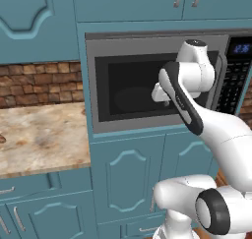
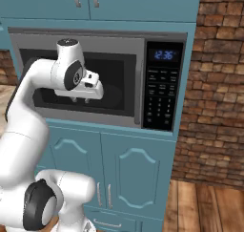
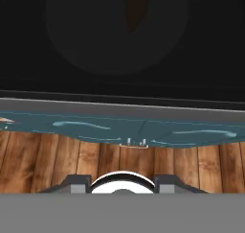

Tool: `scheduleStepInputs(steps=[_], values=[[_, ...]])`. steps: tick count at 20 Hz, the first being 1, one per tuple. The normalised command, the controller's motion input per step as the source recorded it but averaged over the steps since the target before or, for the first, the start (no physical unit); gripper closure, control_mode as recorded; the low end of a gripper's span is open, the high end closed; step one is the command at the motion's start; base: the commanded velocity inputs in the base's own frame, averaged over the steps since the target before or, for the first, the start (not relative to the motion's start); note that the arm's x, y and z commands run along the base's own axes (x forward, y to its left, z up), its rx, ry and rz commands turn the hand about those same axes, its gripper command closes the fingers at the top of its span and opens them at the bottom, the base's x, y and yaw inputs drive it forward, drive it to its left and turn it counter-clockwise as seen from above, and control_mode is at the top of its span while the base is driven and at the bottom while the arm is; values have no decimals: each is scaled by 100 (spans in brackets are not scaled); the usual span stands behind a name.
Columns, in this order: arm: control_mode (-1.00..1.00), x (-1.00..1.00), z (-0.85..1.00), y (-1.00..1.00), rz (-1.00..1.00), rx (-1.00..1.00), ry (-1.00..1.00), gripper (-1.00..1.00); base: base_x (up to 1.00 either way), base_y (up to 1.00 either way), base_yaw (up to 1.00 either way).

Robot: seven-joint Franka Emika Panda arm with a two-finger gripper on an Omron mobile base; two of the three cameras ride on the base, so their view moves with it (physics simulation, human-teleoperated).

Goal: Open the microwave door.

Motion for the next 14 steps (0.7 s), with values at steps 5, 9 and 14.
scheduleStepInputs(steps=[5,9,14], values=[[-100,-48,0,-5,0,0,-19,-100,0,0,0],[-100,-100,0,-35,0,0,-63,-100,0,0,0],[-100,-100,0,-77,0,0,-69,-100,0,0,0]])
